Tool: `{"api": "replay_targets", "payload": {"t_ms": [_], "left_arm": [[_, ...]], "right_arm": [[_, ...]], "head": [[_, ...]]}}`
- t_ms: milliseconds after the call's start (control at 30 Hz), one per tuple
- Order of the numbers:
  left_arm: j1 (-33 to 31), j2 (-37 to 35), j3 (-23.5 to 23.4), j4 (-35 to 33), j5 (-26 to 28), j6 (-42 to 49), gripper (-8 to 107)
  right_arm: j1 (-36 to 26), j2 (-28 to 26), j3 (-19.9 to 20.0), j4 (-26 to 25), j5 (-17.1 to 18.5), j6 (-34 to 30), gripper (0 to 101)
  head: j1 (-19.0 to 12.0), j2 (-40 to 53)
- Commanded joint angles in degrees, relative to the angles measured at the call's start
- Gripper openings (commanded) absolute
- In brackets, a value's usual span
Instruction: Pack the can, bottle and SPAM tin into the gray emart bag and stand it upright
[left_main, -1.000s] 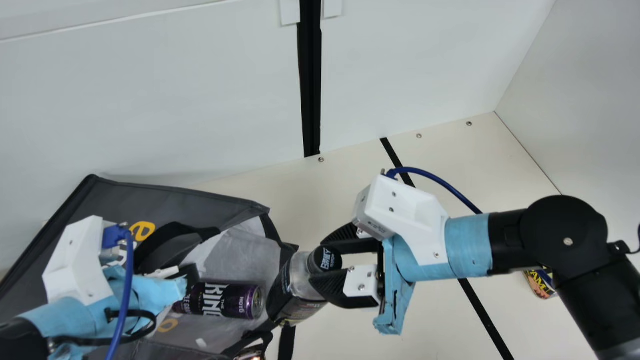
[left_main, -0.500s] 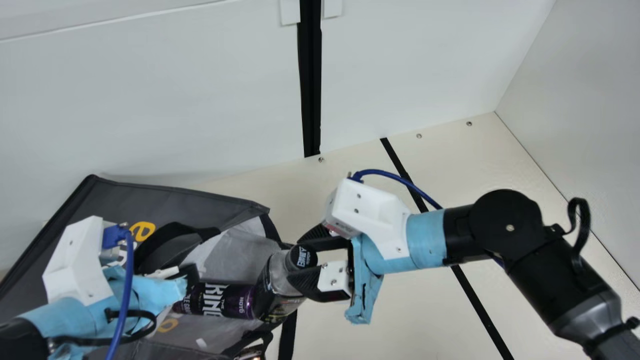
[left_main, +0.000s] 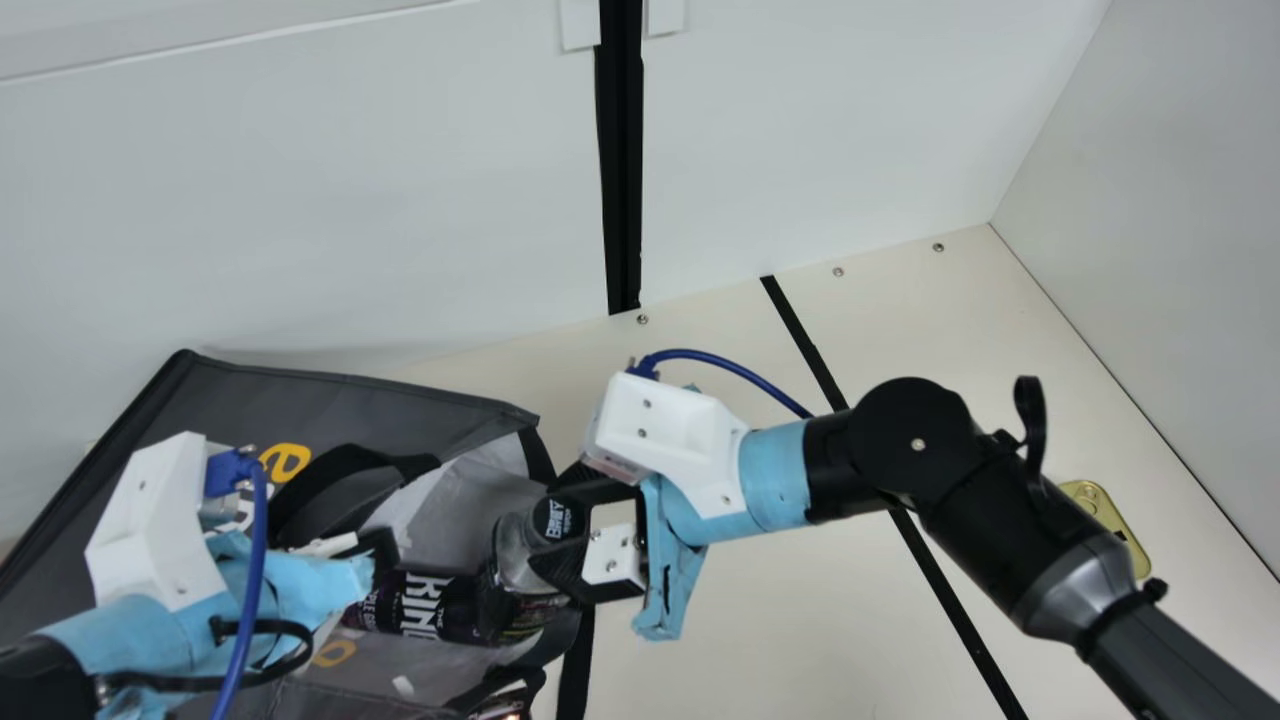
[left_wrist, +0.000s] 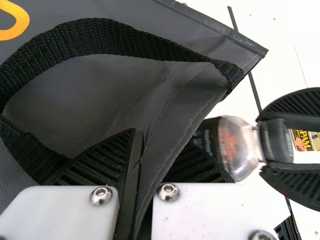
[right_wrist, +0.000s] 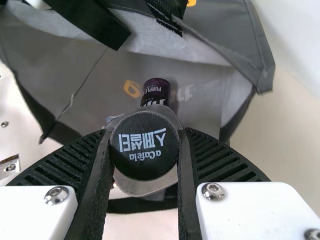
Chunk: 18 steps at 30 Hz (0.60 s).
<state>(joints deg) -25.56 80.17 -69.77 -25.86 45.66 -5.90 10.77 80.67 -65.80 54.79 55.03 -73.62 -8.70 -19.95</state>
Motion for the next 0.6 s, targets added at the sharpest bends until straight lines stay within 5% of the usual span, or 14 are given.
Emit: {"api": "replay_targets", "payload": {"t_ms": [0, 567], "left_arm": [[0.0, 0.0, 0.0, 0.0, 0.0, 0.0, -8], [0.0, 0.0, 0.0, 0.0, 0.0, 0.0, -8]], "right_arm": [[0.8, 0.8, -0.4, 0.2, -0.6, -0.1, 0], [7.2, 9.2, -5.6, 2.7, -7.6, -1.9, 0]], "head": [[-1.3, 0.0], [-1.3, 0.0]]}}
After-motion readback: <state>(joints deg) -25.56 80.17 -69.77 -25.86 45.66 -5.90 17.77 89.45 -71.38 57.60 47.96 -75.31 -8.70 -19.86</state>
